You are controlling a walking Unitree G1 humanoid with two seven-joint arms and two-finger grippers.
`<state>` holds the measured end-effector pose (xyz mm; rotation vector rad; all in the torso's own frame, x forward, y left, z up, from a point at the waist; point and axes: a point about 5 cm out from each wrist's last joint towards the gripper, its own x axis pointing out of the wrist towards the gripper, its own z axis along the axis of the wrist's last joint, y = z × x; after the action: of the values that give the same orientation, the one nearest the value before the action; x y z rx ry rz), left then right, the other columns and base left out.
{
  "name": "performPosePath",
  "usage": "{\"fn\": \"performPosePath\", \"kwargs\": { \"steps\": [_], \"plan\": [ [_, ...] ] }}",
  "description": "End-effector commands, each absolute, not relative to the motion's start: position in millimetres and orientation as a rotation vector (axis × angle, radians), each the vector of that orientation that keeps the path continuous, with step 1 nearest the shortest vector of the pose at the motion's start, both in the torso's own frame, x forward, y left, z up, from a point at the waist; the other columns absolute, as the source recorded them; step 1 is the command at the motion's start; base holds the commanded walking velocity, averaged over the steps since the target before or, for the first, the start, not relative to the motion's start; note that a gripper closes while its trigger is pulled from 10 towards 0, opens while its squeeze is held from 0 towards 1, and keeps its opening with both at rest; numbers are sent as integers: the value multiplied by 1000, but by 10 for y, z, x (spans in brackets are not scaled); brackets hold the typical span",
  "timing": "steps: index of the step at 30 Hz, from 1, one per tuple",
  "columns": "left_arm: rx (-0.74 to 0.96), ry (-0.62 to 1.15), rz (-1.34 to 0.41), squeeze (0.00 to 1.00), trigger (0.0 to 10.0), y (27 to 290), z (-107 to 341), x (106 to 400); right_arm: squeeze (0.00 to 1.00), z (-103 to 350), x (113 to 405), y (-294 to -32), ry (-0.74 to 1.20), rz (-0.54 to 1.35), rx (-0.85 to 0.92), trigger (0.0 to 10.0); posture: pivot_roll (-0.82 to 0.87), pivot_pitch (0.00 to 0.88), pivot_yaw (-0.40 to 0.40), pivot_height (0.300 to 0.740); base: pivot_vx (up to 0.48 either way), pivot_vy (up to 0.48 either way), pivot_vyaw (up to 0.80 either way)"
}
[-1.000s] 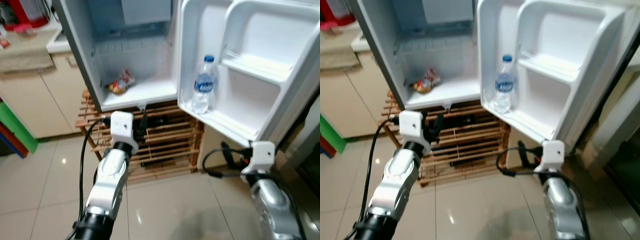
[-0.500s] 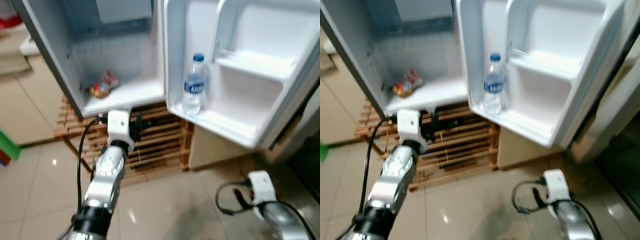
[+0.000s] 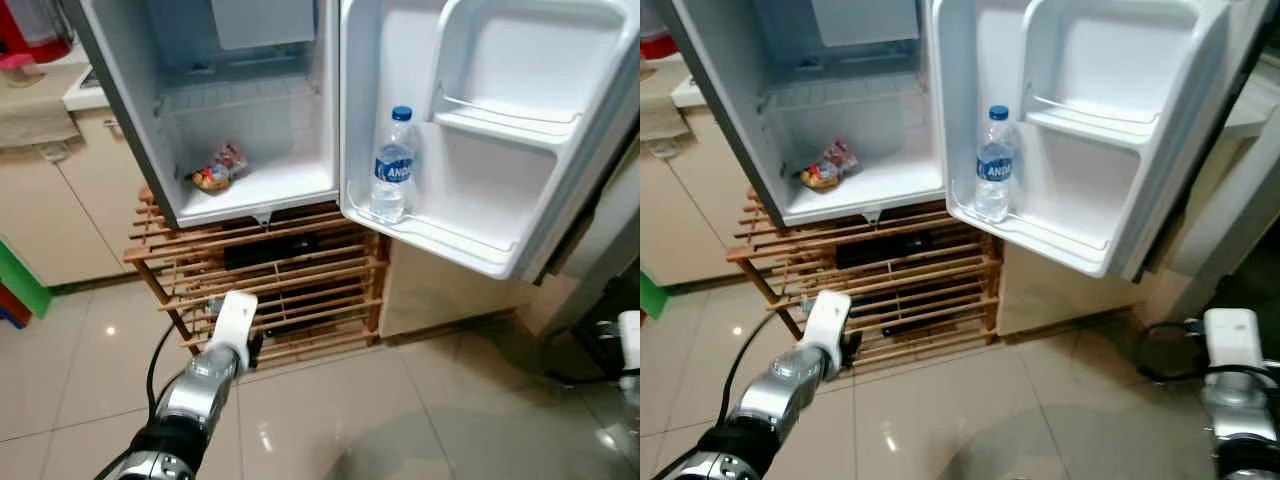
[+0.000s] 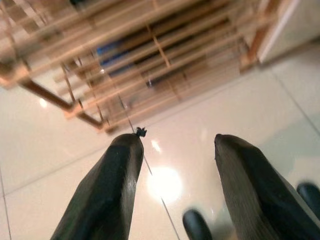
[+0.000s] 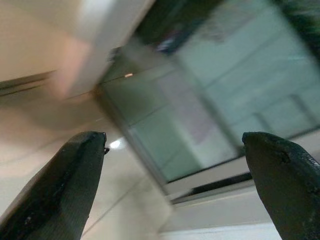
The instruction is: Restocking fridge
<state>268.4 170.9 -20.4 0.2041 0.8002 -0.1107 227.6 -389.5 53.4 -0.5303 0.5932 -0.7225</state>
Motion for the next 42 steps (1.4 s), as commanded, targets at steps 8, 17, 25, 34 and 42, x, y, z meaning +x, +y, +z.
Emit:
{"fn": "performPosePath", "kwargs": {
  "steps": [8,17,25,34,42],
  "plan": [
    [196,868,-132,0,10000,1767,-183,2797,0,1073,2600,-4027,344,-825,-507,10000,-113,0,54,740,0,0,0],
    [216,966,-298,0,10000,1541,-372,2615,0,1331,3124,-3589,152,-586,-345,10000,-116,0,60,740,0,0,0],
    [236,1075,-390,0,10000,1581,-536,2389,0,1562,3440,-3227,29,-378,-191,10000,-116,0,57,740,0,0,0],
    [329,1140,-445,0,10000,1568,-648,2226,0,1649,3576,-2752,-45,-95,-115,10000,-127,0,75,740,0,0,0],
    [342,1150,-497,0,10000,1296,-683,2175,0,1633,3435,-2366,-70,121,-16,10000,-138,0,84,740,0,0,0]
  ]
}}
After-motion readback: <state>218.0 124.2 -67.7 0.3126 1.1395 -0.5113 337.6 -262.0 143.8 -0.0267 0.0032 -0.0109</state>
